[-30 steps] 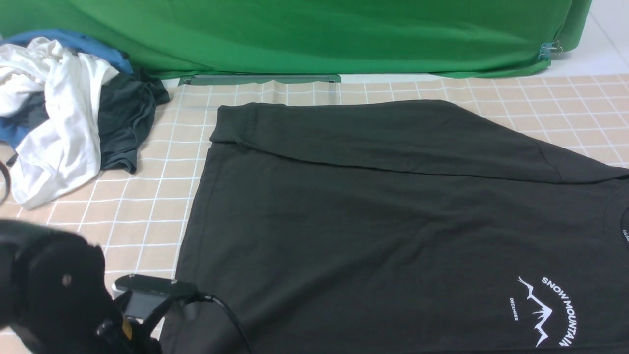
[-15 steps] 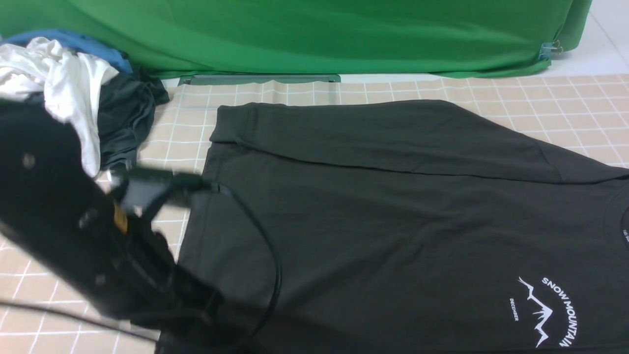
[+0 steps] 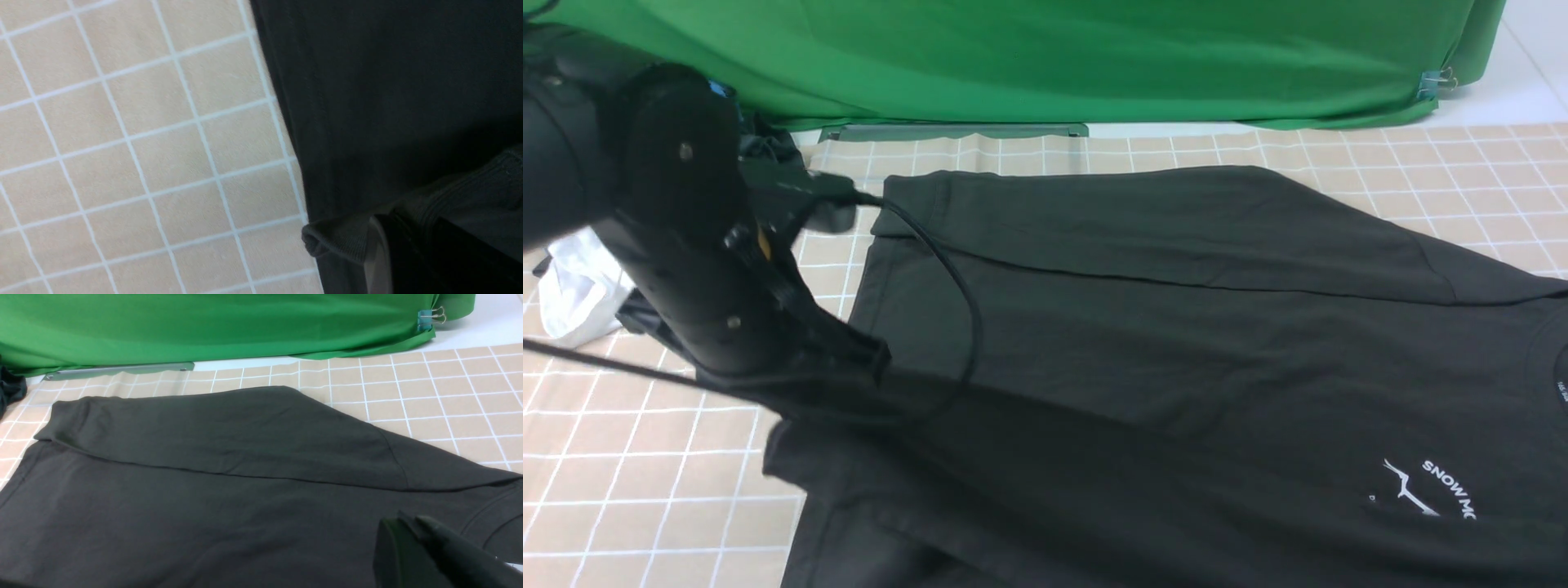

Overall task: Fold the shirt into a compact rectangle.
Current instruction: 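Fold the left side of the black T-shirt inward over its body, then grab the top left corner of the dark shirt with the left gripper, then fold the left side of the dark shirt inward over its body with the left gripper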

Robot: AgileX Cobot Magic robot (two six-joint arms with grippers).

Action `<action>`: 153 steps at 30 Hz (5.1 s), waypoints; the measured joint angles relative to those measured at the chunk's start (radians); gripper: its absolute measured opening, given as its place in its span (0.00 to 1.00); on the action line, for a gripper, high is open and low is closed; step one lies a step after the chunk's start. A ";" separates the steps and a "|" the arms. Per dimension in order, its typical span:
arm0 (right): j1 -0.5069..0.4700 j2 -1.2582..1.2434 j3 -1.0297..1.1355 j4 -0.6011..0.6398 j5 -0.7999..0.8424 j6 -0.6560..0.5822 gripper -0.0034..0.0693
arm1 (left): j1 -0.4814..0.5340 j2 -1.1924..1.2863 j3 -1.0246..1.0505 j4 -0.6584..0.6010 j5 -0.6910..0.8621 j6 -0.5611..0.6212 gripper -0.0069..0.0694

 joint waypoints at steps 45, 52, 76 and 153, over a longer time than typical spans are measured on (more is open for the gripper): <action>0.251 0.646 -0.015 0.094 0.409 0.026 0.82 | -0.207 -0.068 0.289 -0.195 -0.288 0.025 0.11; 0.404 0.794 0.001 -0.056 0.269 0.202 0.85 | -0.210 -0.069 0.440 -0.209 -0.400 -0.007 0.11; 0.454 0.730 0.000 -0.117 0.375 0.230 0.12 | -0.214 -0.071 0.545 -0.209 -0.460 -0.019 0.12; 0.454 0.451 0.001 -0.109 0.364 0.256 0.47 | 0.193 0.695 -0.733 -0.143 -0.151 0.166 0.14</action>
